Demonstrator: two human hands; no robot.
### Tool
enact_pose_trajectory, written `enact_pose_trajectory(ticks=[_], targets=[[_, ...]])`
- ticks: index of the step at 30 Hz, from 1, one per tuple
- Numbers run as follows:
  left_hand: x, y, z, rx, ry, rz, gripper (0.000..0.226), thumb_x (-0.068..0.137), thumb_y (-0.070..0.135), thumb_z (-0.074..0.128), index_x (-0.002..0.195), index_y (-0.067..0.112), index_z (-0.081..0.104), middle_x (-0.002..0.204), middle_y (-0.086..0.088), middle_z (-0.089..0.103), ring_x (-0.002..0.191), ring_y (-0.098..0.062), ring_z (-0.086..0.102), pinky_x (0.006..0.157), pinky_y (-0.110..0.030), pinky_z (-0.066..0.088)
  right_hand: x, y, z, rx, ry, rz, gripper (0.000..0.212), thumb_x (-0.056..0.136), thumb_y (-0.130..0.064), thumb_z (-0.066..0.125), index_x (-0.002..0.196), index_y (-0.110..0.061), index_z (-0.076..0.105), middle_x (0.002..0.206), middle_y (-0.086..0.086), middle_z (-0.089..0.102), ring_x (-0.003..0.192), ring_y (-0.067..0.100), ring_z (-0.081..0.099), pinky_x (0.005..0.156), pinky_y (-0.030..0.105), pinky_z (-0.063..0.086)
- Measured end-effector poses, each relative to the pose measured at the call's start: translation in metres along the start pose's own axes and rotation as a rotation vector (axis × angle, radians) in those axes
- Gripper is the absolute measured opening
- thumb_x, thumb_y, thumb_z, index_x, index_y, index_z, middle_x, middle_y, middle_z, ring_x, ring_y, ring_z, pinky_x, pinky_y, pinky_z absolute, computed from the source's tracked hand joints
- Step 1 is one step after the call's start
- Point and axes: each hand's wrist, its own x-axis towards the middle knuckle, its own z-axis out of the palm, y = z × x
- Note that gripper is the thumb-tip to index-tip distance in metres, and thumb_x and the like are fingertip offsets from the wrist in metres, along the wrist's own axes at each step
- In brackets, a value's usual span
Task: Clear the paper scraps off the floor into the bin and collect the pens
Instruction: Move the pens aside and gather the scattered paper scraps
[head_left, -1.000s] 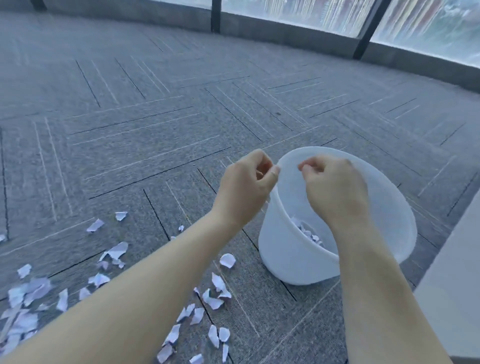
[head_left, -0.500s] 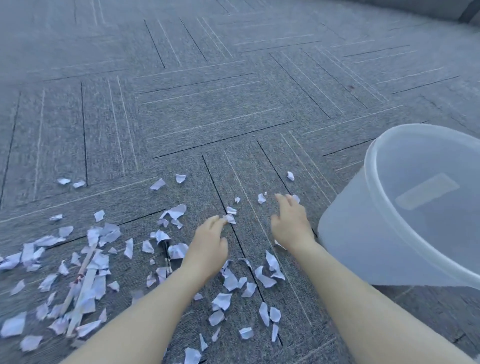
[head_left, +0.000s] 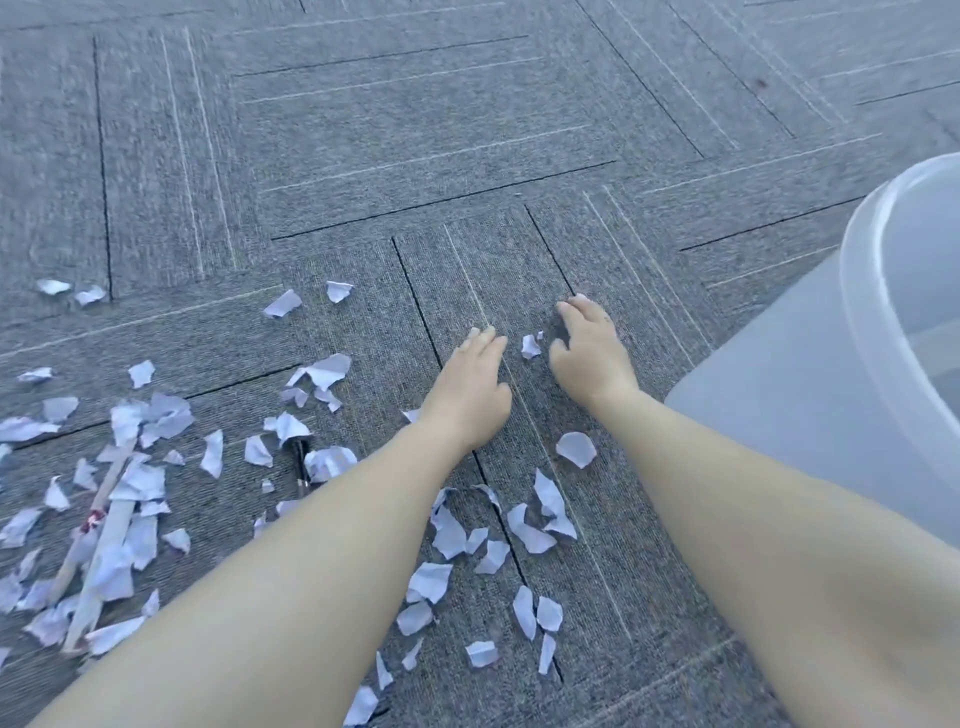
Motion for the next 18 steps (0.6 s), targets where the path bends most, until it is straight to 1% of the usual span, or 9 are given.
enact_pose_trajectory(ticks=[2, 4, 6, 7, 9, 12, 13, 15, 18], targets=[[-0.016, -0.002, 0.003, -0.045, 0.02, 0.102, 0.053, 0.092, 0.006, 0.04, 0.145, 0.009, 0.032, 0.156, -0.005, 0.025, 0.145, -0.017, 0.015, 0.118, -0.03, 0.01, -0.028, 0.0, 0.004, 0.041, -0.004, -0.137, 0.047, 0.094, -0.01, 0.043, 0.141, -0.01, 0.043, 0.151, 0.005, 0.037, 0.141, 0.018, 0.027, 0.113, 0.036, 0.027], [-0.039, -0.004, 0.004, -0.088, 0.031, 0.202, 0.043, 0.091, 0.005, 0.04, 0.131, 0.01, 0.052, 0.139, -0.003, 0.049, 0.13, -0.018, 0.041, 0.111, -0.03, 0.03, -0.062, -0.004, 0.006, 0.022, 0.008, -0.354, 0.038, 0.092, -0.01, 0.044, 0.127, -0.01, 0.058, 0.134, 0.005, 0.056, 0.125, 0.02, 0.048, 0.104, 0.038, 0.04], [-0.065, -0.011, 0.002, -0.072, 0.135, 0.283, 0.031, 0.087, 0.011, 0.044, 0.108, 0.01, 0.067, 0.109, -0.002, 0.066, 0.103, -0.019, 0.058, 0.09, -0.038, 0.049, -0.084, -0.003, 0.008, 0.006, 0.084, -0.52, 0.036, 0.088, -0.014, 0.043, 0.116, -0.011, 0.066, 0.121, 0.003, 0.065, 0.11, 0.021, 0.058, 0.096, 0.037, 0.043], [-0.076, -0.017, 0.001, -0.055, 0.226, 0.299, 0.027, 0.086, 0.013, 0.046, 0.099, 0.01, 0.069, 0.099, -0.002, 0.067, 0.096, -0.018, 0.059, 0.083, -0.039, 0.051, -0.085, -0.001, 0.009, 0.017, 0.134, -0.524, 0.036, 0.087, -0.015, 0.044, 0.115, -0.012, 0.066, 0.122, 0.002, 0.065, 0.111, 0.021, 0.057, 0.098, 0.038, 0.041], [-0.083, -0.031, 0.0, -0.006, 0.382, 0.228, 0.025, 0.086, 0.013, 0.05, 0.103, 0.011, 0.068, 0.108, -0.004, 0.065, 0.107, -0.019, 0.055, 0.092, -0.041, 0.047, -0.071, 0.005, 0.008, 0.027, 0.216, -0.346, 0.038, 0.09, -0.017, 0.047, 0.126, -0.017, 0.06, 0.14, 0.004, 0.052, 0.13, 0.025, 0.042, 0.108, 0.04, 0.03], [-0.072, -0.04, -0.003, 0.093, 0.259, -0.029, 0.049, 0.093, 0.026, 0.044, 0.141, 0.021, 0.04, 0.153, -0.006, 0.028, 0.143, -0.023, 0.018, 0.117, -0.044, 0.015, -0.04, 0.014, 0.004, 0.02, 0.072, -0.003, 0.053, 0.096, -0.036, 0.045, 0.147, -0.031, 0.033, 0.161, 0.002, 0.013, 0.148, 0.027, 0.005, 0.118, 0.043, 0.008], [-0.065, -0.04, -0.003, 0.084, 0.185, -0.063, 0.054, 0.095, 0.029, 0.04, 0.147, 0.024, 0.028, 0.158, -0.004, 0.015, 0.146, -0.022, 0.006, 0.119, -0.042, 0.006, -0.035, 0.014, 0.005, 0.01, 0.003, 0.015, 0.056, 0.096, -0.041, 0.043, 0.15, -0.033, 0.027, 0.162, 0.0, 0.008, 0.148, 0.026, -0.001, 0.119, 0.043, 0.005], [-0.054, -0.036, 0.0, 0.03, 0.105, -0.048, 0.056, 0.097, 0.024, 0.034, 0.15, 0.02, 0.018, 0.16, -0.004, 0.007, 0.146, -0.019, 0.0, 0.118, -0.037, 0.0, -0.036, 0.008, 0.012, -0.01, -0.084, -0.086, 0.058, 0.097, -0.04, 0.043, 0.151, -0.029, 0.026, 0.162, -0.001, 0.011, 0.149, 0.023, -0.001, 0.119, 0.041, 0.004], [-0.058, -0.027, 0.001, -0.091, 0.074, 0.057, 0.054, 0.094, 0.009, 0.035, 0.147, 0.011, 0.029, 0.156, -0.004, 0.024, 0.145, -0.015, 0.013, 0.119, -0.031, 0.007, -0.064, -0.012, 0.024, 0.032, -0.184, -0.294, 0.052, 0.097, -0.027, 0.045, 0.148, -0.022, 0.035, 0.158, -0.003, 0.025, 0.148, 0.015, 0.009, 0.12, 0.038, 0.011]])
